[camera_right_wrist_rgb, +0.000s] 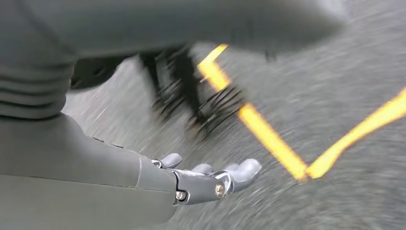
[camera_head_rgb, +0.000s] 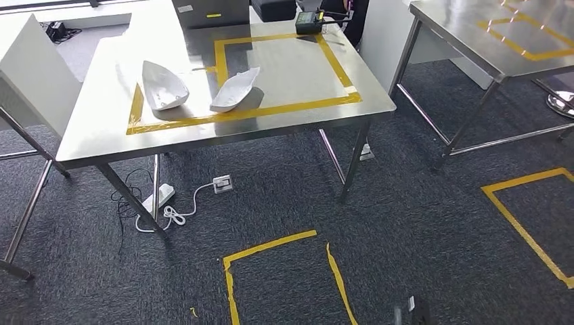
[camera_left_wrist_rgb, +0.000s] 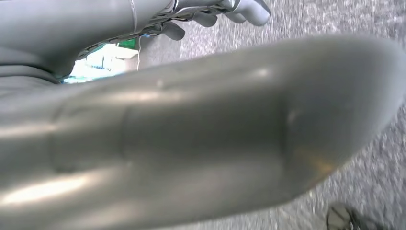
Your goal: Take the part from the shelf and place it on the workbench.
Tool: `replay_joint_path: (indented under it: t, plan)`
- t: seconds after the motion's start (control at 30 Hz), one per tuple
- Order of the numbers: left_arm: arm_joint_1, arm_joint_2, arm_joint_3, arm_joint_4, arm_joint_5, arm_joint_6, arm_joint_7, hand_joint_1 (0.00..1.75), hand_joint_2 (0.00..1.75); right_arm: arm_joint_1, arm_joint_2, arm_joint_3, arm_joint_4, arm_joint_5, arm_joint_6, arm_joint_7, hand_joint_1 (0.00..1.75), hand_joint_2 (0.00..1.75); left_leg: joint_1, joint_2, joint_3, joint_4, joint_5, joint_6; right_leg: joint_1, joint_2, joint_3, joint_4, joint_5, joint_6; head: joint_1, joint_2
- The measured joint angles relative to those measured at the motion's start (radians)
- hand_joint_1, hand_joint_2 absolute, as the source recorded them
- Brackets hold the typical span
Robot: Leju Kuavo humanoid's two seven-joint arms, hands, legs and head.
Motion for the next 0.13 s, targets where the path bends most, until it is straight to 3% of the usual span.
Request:
replay_joint_path:
  t: [0.07, 0.13]
  plan:
    - [0.000, 0.003, -0.004, 0.000, -0.005, 0.000, -0.020, 0.00, 0.00, -0.006, 0.004, 0.056, 0.002, 0.114, -0.019, 0.045, 0.00, 1.75, -0.002, 0.002, -0.029, 0.002, 0.023, 0.004, 0.000, 0.000, -0.033, 0.130, -0.100, 0.006, 0.005, 0.000]
    - [-0.002, 0.002, -0.007, 0.001, -0.009, 0.000, -0.039, 0.00, 0.00, -0.013, 0.007, 0.108, 0.003, 0.187, -0.029, 0.072, 0.00, 1.75, -0.003, 0.005, -0.053, 0.006, 0.041, 0.004, 0.001, 0.000, -0.043, 0.213, -0.131, 0.009, 0.006, 0.000]
